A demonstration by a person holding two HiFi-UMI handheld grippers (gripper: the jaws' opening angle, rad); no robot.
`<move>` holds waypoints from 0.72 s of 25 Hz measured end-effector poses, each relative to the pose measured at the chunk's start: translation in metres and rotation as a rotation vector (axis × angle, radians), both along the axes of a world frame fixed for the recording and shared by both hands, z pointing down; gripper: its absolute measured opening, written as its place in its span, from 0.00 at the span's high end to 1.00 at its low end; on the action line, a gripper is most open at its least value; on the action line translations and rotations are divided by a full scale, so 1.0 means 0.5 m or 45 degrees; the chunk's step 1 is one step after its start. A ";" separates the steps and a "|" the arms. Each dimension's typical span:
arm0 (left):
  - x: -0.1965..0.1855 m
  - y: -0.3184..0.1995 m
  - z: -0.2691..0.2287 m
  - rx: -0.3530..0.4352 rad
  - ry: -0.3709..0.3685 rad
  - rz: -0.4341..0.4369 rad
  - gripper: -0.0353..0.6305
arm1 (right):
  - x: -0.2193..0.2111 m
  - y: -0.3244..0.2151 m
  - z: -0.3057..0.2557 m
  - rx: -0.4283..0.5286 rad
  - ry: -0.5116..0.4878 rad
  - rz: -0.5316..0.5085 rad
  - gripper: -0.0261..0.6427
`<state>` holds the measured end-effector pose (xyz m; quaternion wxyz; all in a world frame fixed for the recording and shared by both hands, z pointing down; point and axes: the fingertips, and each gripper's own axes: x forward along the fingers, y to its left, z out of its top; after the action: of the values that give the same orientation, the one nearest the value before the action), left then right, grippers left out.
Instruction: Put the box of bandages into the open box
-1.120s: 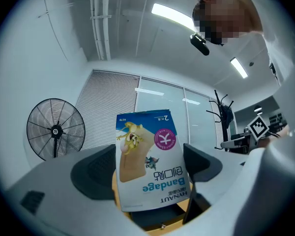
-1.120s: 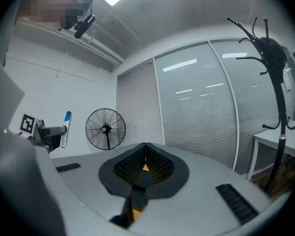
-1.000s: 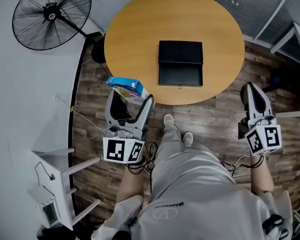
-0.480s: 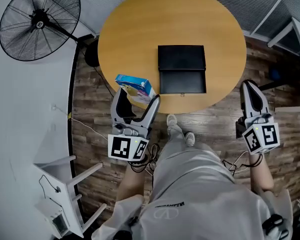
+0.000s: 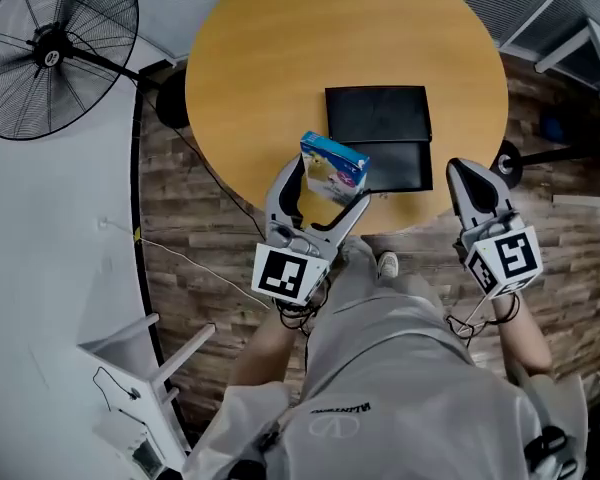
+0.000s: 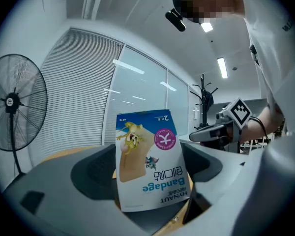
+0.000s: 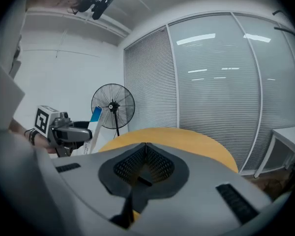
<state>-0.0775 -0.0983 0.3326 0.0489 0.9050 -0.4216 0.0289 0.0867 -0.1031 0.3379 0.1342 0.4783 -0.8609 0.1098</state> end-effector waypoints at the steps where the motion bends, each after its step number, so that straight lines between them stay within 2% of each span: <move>1: 0.010 -0.010 0.017 -0.024 -0.012 0.037 0.29 | -0.009 -0.009 0.013 -0.015 0.014 -0.005 0.93; 6: 0.040 -0.035 0.078 -0.059 -0.060 0.205 0.29 | -0.044 -0.033 0.052 -0.063 0.043 0.013 0.93; 10: 0.075 -0.050 0.122 -0.055 -0.104 0.307 0.29 | -0.038 -0.047 0.086 -0.092 0.052 0.033 0.93; 18: 0.133 -0.078 0.205 -0.117 -0.200 0.404 0.29 | -0.034 -0.068 0.152 -0.160 0.057 -0.013 0.93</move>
<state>-0.0110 -0.1370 0.4350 0.0519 0.9520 -0.2742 0.1259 0.0698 -0.1369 0.4138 0.1839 0.4669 -0.8515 0.1523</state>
